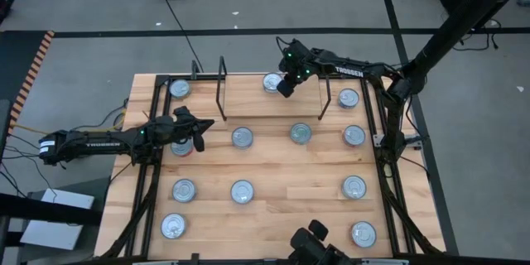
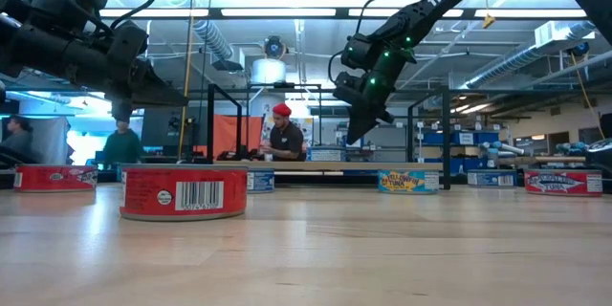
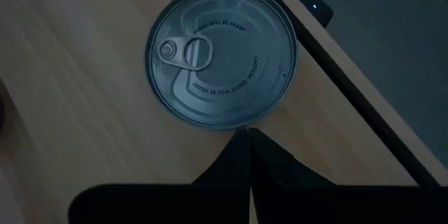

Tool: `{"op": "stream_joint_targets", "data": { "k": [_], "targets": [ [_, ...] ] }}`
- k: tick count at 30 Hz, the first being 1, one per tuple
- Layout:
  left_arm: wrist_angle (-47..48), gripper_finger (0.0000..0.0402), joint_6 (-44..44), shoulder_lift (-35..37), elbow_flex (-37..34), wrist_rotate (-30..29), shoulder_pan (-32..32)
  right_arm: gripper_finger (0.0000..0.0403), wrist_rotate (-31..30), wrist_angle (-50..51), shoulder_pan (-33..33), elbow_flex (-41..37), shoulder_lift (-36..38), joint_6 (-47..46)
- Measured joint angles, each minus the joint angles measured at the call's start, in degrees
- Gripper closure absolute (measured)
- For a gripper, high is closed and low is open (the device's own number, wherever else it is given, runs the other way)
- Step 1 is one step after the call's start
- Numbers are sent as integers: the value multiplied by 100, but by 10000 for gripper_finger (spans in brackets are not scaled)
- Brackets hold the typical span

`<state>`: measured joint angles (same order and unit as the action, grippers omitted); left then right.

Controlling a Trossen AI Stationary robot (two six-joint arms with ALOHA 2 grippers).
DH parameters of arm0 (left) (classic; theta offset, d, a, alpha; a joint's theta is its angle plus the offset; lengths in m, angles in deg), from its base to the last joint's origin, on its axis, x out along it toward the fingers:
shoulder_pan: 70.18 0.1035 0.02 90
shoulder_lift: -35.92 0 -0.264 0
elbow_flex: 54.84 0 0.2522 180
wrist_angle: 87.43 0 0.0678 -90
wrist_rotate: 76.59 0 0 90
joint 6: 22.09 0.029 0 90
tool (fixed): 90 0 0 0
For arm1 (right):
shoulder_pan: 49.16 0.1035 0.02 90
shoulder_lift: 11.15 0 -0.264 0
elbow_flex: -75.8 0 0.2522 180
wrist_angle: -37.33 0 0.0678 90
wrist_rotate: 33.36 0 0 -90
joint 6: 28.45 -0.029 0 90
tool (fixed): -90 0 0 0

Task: Stack canned seafood by type on shelf
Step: Put the yellow-blue tuna can on the shelf

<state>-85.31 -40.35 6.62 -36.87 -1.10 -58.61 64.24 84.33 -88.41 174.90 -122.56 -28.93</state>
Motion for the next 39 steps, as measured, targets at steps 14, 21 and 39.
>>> {"op": "stream_joint_targets", "data": {
  "k": [14,21,39],
  "targets": [
    [0,396,3,0,0,-2,0,398,151,-102,-59,0,-2,-110],
    [-2,396,149,0,0,-2,0,398,372,-340,-59,0,-4,-247],
    [-261,396,-252,2,670,343,-2,398,1138,-282,558,-4,916,501]
  ]
}}
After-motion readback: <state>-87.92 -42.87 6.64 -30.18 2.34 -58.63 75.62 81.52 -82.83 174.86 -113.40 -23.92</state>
